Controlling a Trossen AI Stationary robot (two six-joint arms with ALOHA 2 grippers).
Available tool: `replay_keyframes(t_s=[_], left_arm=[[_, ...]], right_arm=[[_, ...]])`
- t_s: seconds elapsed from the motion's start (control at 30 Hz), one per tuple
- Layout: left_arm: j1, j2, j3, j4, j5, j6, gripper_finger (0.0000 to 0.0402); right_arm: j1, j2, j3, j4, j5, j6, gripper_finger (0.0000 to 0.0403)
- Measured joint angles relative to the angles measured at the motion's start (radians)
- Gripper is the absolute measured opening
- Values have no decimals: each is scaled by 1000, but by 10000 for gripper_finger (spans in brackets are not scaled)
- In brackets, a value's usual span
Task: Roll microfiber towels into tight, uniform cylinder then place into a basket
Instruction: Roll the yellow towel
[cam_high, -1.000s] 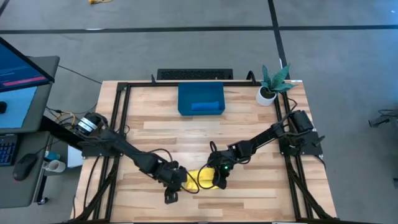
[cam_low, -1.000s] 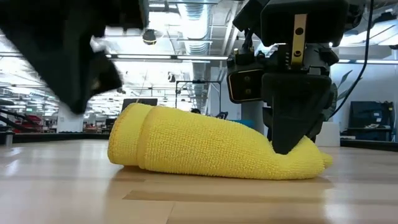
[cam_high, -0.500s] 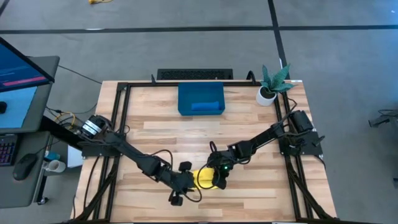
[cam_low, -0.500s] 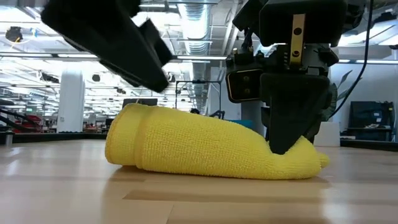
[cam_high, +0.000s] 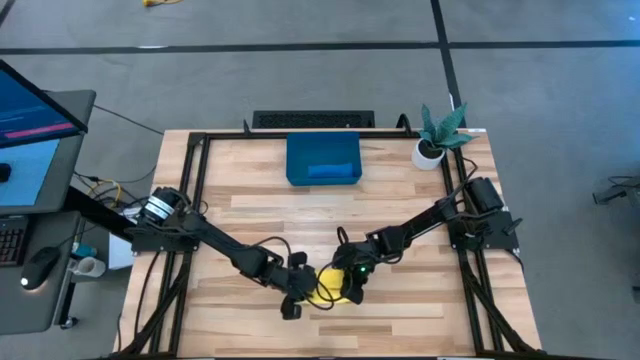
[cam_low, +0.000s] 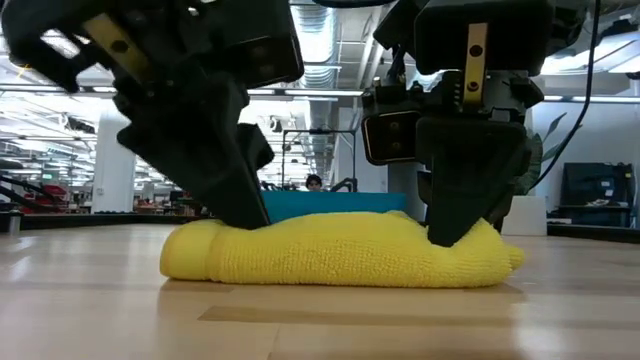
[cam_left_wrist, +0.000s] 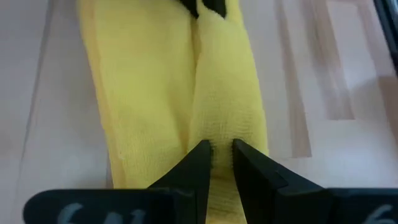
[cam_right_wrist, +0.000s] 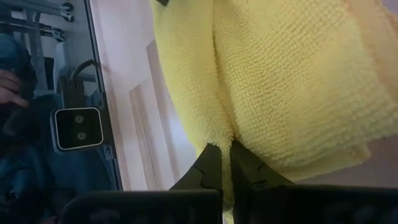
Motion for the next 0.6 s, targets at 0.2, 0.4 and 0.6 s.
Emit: replay_keyframes(t_s=[0.2,0.4,0.6], left_arm=[[-3,3,2,-38,-3,-91,63],[-4,3,2,-52,-5,-119,63],[-1,3,1,-73,-5,-120,63]], right_arm=[[0,0,1,1,-1,0,39],[1,1,0,10,7,0,70],[-3,0,1,14,10,-1,128]])
